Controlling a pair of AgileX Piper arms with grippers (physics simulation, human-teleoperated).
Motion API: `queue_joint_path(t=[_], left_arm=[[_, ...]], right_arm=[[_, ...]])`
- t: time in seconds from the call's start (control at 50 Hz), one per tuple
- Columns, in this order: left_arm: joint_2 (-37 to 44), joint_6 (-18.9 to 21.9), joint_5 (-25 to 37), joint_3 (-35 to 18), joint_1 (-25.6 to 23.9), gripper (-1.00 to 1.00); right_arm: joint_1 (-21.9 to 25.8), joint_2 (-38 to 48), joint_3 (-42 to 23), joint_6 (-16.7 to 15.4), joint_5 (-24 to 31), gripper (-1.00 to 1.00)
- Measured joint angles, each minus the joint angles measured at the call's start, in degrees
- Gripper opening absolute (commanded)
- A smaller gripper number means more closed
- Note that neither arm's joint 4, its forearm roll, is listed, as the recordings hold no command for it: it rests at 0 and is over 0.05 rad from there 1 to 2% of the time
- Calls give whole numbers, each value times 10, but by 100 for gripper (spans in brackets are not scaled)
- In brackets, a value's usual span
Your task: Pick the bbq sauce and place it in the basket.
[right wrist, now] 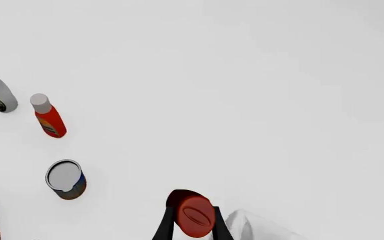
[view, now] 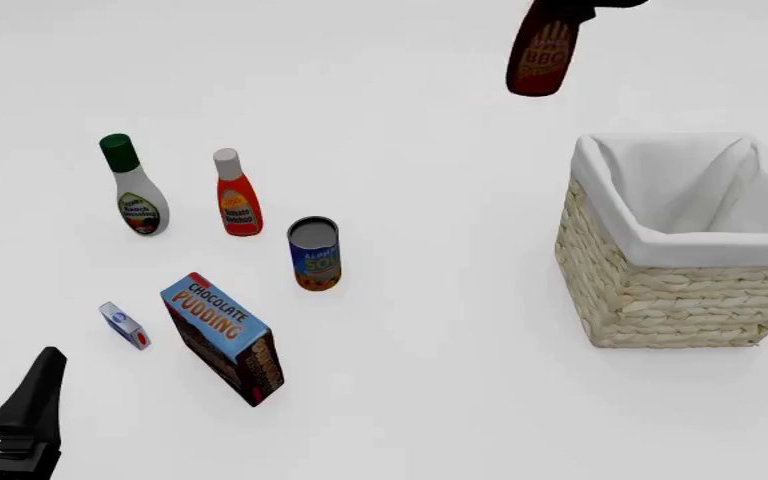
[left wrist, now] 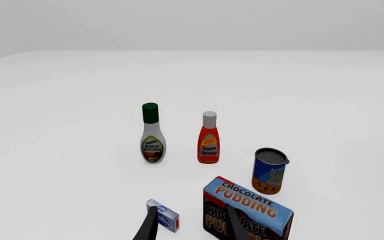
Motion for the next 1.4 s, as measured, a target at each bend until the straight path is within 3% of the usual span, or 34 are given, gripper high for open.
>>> queue_joint_path(t=[0.74,1.4], left_arm=[[0,0,0,0,0,100],[0,0,0,0,0,100]], right_arm=[[-113,-108,111,-9,-14,-100],[-232,-133,242,-31,-93,-100]])
